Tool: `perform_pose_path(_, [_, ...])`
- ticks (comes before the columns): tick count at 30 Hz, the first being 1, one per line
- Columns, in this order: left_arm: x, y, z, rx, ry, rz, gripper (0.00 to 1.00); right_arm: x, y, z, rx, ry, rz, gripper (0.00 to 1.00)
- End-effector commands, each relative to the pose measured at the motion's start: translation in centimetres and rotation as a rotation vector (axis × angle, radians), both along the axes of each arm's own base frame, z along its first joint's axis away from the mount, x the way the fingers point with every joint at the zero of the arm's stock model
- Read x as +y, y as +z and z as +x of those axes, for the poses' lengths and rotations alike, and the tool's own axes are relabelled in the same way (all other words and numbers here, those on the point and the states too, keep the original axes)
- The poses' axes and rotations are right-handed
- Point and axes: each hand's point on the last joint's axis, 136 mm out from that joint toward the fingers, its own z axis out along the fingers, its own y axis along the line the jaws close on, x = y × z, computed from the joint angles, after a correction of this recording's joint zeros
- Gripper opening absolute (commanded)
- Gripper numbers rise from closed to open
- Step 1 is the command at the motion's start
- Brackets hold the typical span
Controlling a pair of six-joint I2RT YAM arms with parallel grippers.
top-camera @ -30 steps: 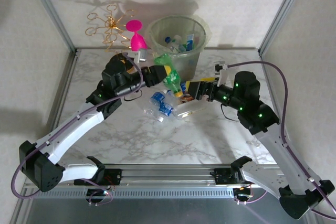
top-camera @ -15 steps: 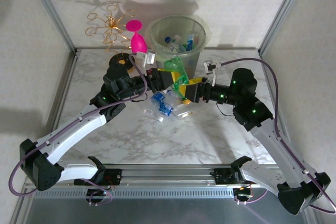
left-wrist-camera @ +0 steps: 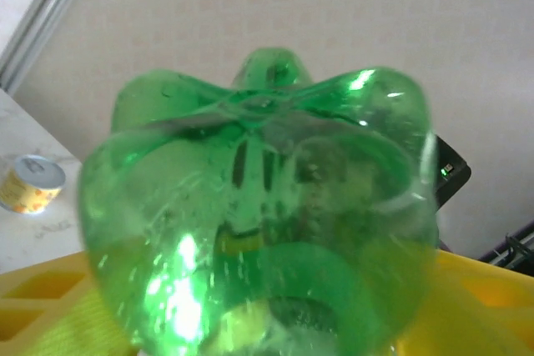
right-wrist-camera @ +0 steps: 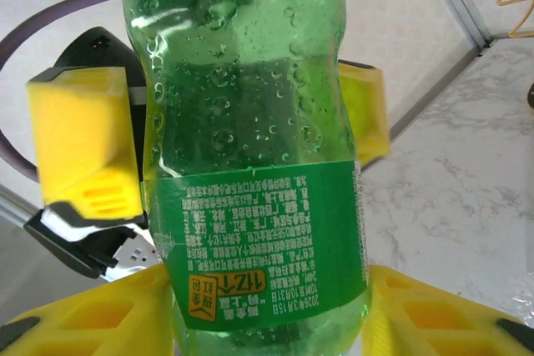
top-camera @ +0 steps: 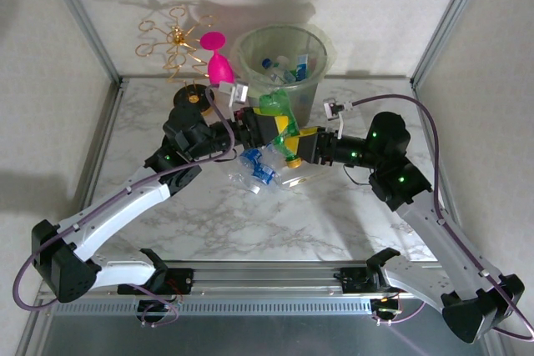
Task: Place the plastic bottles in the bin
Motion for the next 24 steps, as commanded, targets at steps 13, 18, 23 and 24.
perform_pose_path(13, [2.6, 1.8, 1.5, -0.064, 0.225, 0.076, 0.99, -1.6, 1.8, 2.4, -0.073, -0.165, -0.034, 0.43])
perform_pose_path(18, [9.1, 2.9, 3.6, -0.139, 0.607, 0.193, 0.99, -3.3, 1.4, 6.4, -0.058, -0.328, -0.126, 0.41])
perform_pose_path(23, [13.7, 0.7, 5.1, -0.129, 0.866, 0.291, 0.99, -5.0, 0.5, 12.7, -0.023, -0.525, -0.266, 0.41])
perform_pose_path(24, [13.8, -0.1, 5.3, -0.12, 0.876, 0.307, 0.98, -5.3, 0.4, 13.9, -0.019, -0.557, -0.283, 0.4])
